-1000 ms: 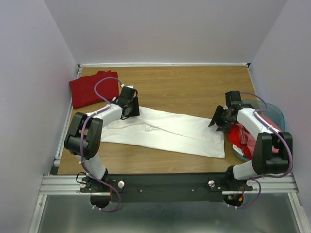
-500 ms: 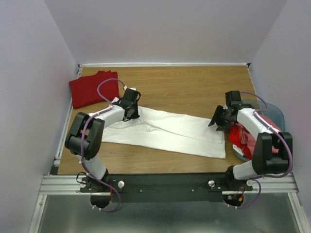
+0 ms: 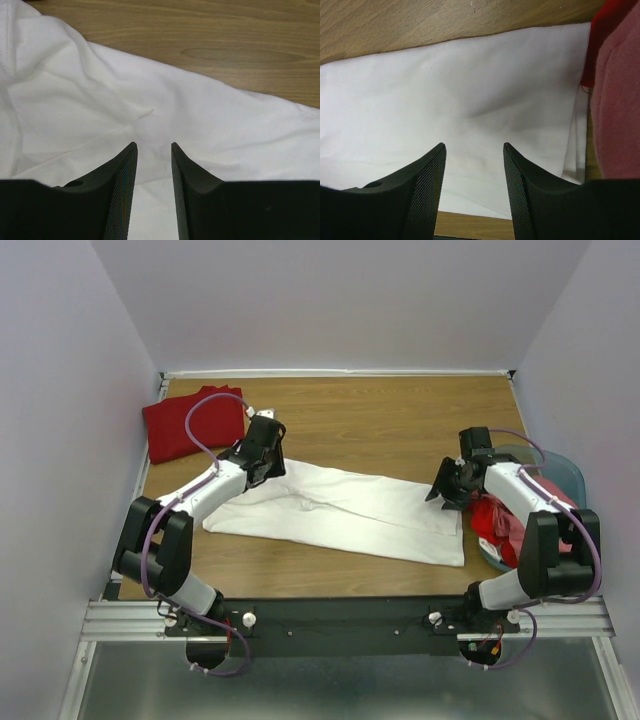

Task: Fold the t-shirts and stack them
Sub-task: Fold the tshirt

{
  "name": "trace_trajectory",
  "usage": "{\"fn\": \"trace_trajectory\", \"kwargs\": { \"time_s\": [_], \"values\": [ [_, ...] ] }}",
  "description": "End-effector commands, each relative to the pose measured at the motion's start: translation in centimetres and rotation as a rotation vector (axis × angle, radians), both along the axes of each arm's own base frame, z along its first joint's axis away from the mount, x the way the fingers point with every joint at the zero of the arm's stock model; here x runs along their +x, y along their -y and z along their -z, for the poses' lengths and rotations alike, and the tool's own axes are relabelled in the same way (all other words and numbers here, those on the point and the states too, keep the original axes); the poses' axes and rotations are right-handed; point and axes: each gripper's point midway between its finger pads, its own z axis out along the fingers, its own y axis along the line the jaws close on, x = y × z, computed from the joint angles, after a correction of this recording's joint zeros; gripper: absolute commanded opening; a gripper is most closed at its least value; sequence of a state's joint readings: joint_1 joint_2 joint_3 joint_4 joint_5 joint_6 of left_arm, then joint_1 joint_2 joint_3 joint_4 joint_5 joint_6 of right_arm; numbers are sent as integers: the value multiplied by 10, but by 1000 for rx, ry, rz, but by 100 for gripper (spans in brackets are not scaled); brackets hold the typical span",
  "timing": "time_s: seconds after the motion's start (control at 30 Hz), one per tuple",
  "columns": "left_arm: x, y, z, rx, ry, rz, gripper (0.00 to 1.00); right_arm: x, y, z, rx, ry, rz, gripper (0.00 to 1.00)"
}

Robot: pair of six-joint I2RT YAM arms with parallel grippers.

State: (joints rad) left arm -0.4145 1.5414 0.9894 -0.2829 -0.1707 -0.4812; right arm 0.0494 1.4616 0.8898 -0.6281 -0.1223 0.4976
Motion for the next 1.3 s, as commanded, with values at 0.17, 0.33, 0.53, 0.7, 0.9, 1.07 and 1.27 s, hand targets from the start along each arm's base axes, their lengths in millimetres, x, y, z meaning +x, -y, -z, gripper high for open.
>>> {"fn": "trace_trajectory", "kwargs": {
  "time_s": [0.17, 0.33, 0.53, 0.7, 0.9, 1.07, 1.27],
  "values": [
    [-9, 0, 7, 0, -9, 5, 23, 3, -11, 3, 18, -4, -22, 56],
    [0, 1, 18, 31, -22, 15, 37, 3, -12, 4, 20, -8, -28, 56],
    [17, 6, 29, 56, -37, 13, 41, 3, -14, 4, 24, -7, -31, 56],
    [18, 0, 45, 98, -71, -12, 41, 2, -14, 4, 23, -6, -29, 56],
    [19, 0, 50, 99, -71, -11, 40, 3, -14, 6, 21, -14, -30, 56],
    [21, 0, 49, 105, -67, -9, 10, 5, -14, 5, 23, -11, -30, 56],
    [14, -2, 37, 88, -48, -20, 0, 5, -15, 7, 23, -18, -38, 56]
  ]
}}
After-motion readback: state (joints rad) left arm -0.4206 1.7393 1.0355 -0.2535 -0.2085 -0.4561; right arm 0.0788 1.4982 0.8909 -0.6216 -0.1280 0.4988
